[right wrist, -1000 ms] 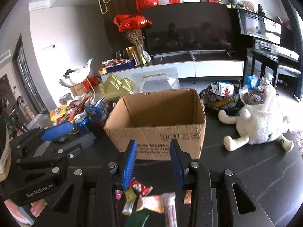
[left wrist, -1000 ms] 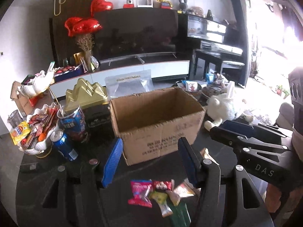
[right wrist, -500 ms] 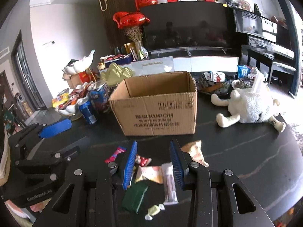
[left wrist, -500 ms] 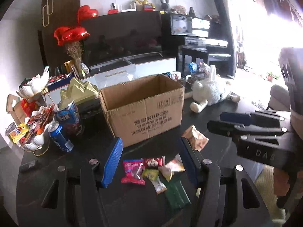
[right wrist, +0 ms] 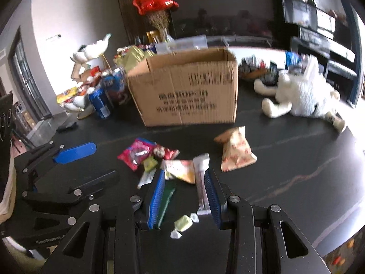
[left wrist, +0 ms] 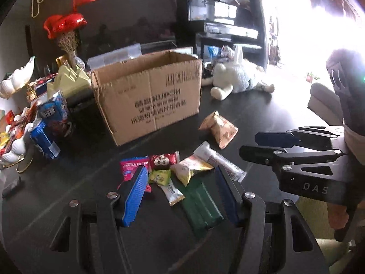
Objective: Organize snacks
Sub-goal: 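Move both tools back from the box to the snack pile, then grasp the white DAS packet with the left tool while the right tool grasps the striped bar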
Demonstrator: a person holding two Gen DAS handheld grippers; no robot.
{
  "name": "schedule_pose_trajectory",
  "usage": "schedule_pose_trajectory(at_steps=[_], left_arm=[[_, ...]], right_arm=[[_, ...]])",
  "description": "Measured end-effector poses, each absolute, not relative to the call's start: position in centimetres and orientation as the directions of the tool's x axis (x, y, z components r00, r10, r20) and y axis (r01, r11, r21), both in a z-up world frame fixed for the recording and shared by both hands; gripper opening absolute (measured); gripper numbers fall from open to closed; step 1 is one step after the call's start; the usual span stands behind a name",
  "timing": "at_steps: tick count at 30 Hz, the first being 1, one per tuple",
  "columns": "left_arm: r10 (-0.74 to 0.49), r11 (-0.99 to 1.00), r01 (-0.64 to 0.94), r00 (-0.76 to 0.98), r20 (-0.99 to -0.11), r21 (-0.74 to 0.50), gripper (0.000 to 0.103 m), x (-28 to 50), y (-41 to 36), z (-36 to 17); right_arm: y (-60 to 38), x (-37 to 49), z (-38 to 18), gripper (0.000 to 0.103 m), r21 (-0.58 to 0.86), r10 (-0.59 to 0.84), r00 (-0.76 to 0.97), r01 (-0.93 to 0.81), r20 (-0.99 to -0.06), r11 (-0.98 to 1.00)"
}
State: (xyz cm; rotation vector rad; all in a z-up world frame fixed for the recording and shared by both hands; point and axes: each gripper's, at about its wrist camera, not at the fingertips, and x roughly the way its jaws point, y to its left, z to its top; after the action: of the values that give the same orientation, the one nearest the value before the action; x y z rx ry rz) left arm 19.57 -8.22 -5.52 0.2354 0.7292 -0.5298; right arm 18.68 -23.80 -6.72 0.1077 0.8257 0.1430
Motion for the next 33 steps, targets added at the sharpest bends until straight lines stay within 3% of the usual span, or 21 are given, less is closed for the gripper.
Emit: schedule_pose_trajectory(at_steps=[16, 33], left_arm=[[-0.44, 0.755, 0.652, 0.435, -0.786, -0.062, 0.06, 25.0, -10.6, -10.9], [-0.439, 0.742, 0.664, 0.378, -0.815, -0.092, 0.055, 28.0, -11.8, -14.2]], right_arm=[[-24.3, 21.9, -12.2, 0.037, 0.184, 0.173, 0.57, -0.039, -0.803, 0.982], [-25.0, 23.7, -14.8, 0.034, 0.196, 0.168, 0.53, -0.003, -0.831, 0.981]])
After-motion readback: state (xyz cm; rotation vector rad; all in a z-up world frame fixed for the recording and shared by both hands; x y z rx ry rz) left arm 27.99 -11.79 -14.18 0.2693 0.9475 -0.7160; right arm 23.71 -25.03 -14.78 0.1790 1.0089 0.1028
